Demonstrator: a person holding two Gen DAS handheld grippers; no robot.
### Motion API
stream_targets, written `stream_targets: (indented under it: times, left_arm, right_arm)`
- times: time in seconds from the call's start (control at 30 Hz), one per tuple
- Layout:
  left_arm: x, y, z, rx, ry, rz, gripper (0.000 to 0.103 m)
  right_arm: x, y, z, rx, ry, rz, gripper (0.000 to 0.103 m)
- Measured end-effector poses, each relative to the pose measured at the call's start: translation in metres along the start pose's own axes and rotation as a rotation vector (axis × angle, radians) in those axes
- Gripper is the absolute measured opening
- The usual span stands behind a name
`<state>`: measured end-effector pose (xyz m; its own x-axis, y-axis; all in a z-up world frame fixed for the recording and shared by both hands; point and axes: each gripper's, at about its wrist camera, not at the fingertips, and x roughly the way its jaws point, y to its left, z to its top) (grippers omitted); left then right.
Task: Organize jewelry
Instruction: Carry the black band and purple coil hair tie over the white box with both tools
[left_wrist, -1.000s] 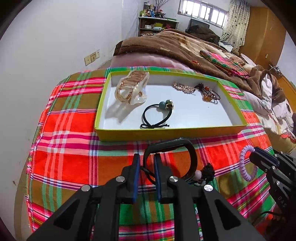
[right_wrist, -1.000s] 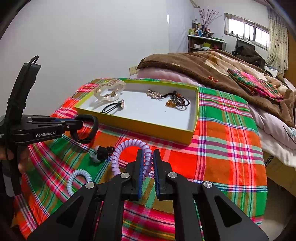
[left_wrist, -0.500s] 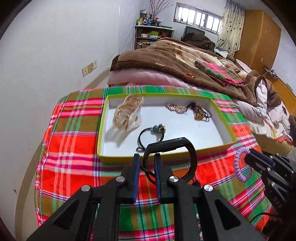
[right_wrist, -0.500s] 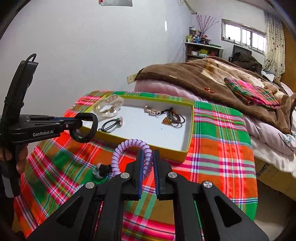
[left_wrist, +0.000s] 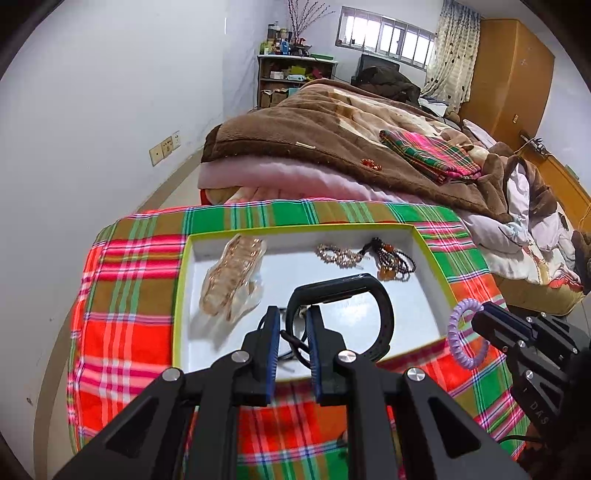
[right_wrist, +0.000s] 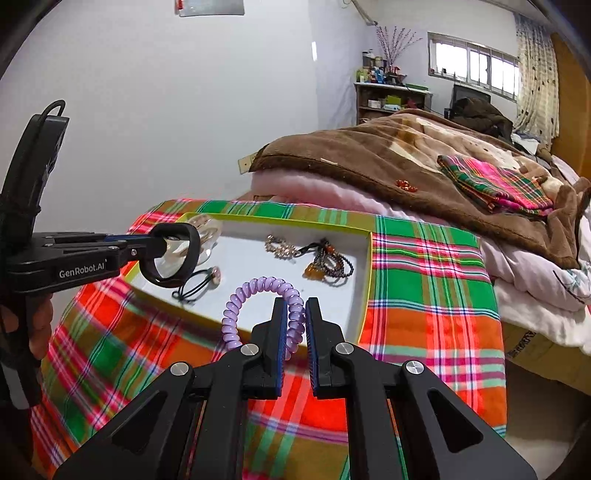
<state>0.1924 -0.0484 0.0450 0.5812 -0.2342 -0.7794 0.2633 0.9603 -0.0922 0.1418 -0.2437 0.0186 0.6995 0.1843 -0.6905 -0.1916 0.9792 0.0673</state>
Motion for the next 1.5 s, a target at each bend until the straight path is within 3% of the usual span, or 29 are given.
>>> stream_targets:
  times: [0.33,0.77,1.5]
  left_arm:
    - [0.035,-0.003,0.026,0.013,0.037,-0.007,0.015]
    - [0.081,-0.004,0.036,0.037,0.104,-0.004,0.016]
    - [0.099,-0.005,0.034,0.051,0.135,0.018,0.016]
  right_arm:
    - [0.04,-0.009,0.013,0.029,0.048,-0.038,0.01]
    - [0.079,-0.006,0.013,0.026,0.113,-0.047,0.01]
    - [0.1,-0.01,0.007,0.021,0.164,-0.089,0.01]
